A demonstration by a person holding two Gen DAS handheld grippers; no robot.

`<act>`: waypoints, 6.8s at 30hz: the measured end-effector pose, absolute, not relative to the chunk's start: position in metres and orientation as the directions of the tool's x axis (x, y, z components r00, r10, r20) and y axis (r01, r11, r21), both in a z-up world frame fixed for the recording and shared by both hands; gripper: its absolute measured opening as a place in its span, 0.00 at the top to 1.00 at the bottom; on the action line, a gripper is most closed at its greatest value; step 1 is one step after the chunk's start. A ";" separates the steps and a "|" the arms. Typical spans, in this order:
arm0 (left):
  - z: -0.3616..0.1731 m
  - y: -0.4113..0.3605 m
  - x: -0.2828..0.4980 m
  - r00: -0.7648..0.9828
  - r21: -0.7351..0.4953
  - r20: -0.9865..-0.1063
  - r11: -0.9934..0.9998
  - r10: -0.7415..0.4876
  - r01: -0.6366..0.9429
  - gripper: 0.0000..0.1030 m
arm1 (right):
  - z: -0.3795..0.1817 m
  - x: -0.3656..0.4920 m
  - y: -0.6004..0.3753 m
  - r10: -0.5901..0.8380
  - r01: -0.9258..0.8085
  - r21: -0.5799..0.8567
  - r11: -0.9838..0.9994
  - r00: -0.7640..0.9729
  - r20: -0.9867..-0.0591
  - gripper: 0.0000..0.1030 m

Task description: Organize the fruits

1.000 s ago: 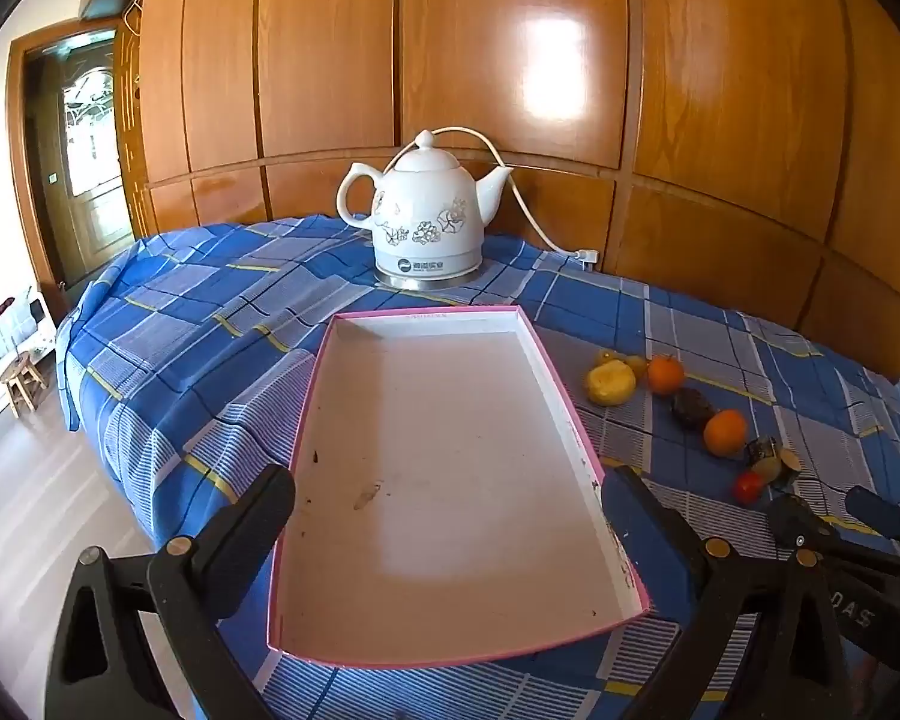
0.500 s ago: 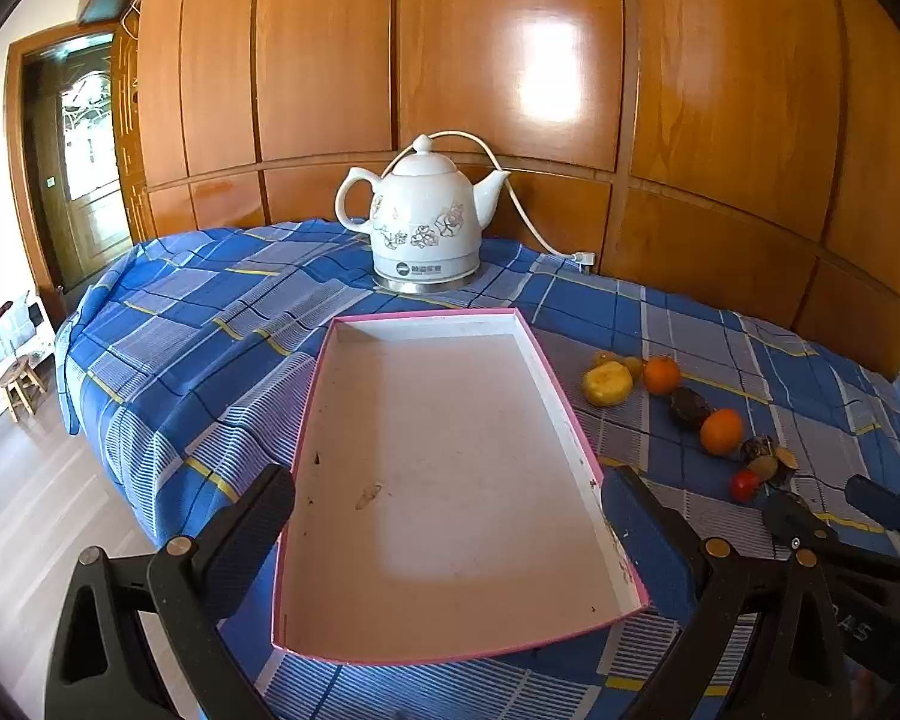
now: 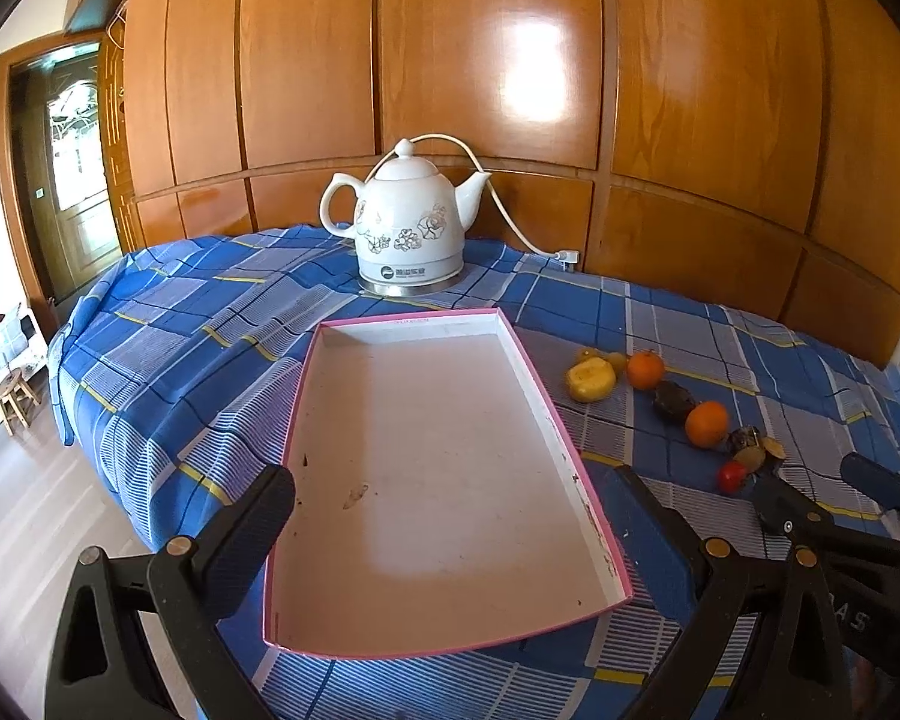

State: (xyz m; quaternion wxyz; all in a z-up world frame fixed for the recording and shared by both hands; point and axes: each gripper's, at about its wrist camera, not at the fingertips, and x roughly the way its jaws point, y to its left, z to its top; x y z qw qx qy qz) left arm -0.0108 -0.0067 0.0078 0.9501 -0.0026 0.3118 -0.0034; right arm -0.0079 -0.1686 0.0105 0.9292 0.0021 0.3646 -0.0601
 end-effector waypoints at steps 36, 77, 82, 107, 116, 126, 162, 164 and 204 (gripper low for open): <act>0.003 -0.016 -0.008 0.786 -0.012 -0.617 0.999 -0.038 0.039 0.00 | 0.012 -0.007 -0.176 -0.111 0.128 -0.025 0.991 0.729 -0.676 0.17; -0.030 -0.167 0.042 0.442 -0.137 -0.796 0.835 -0.414 0.533 0.41 | 0.001 0.050 -0.365 0.024 0.299 0.242 0.923 0.583 -0.812 0.17; -0.050 -0.213 0.041 0.356 -0.140 -0.832 0.782 -0.425 0.607 0.55 | 0.002 0.051 -0.367 0.051 0.299 0.277 0.913 0.592 -0.804 0.17; -0.045 -0.158 0.035 0.433 -0.191 -0.777 0.827 -0.457 0.529 0.54 | -0.043 0.073 -0.312 0.160 0.097 0.223 0.970 0.438 -0.885 0.46; -0.020 -0.053 0.079 0.559 -0.219 -0.747 0.928 -0.359 0.302 0.54 | -0.059 0.085 -0.296 0.042 0.018 0.056 0.998 0.434 -0.900 0.48; -0.036 0.017 0.141 0.600 -0.122 -0.785 0.988 -0.152 0.092 0.54 | -0.067 0.100 -0.288 0.063 -0.048 0.047 0.998 0.437 -0.897 0.64; -0.014 0.042 0.022 0.702 -0.021 -0.709 0.992 0.072 -0.123 0.00 | -0.001 0.058 -0.231 0.236 -0.183 0.159 0.970 0.554 -0.798 0.67; -0.015 0.044 0.019 0.702 -0.025 -0.709 0.992 0.070 -0.125 0.00 | 0.000 0.058 -0.208 0.273 -0.237 0.168 0.957 0.536 -0.799 0.67; -0.014 0.071 0.002 0.703 -0.069 -0.707 0.983 0.074 -0.173 0.00 | -0.036 0.131 -0.042 0.300 -0.345 0.151 0.926 0.434 -0.849 0.55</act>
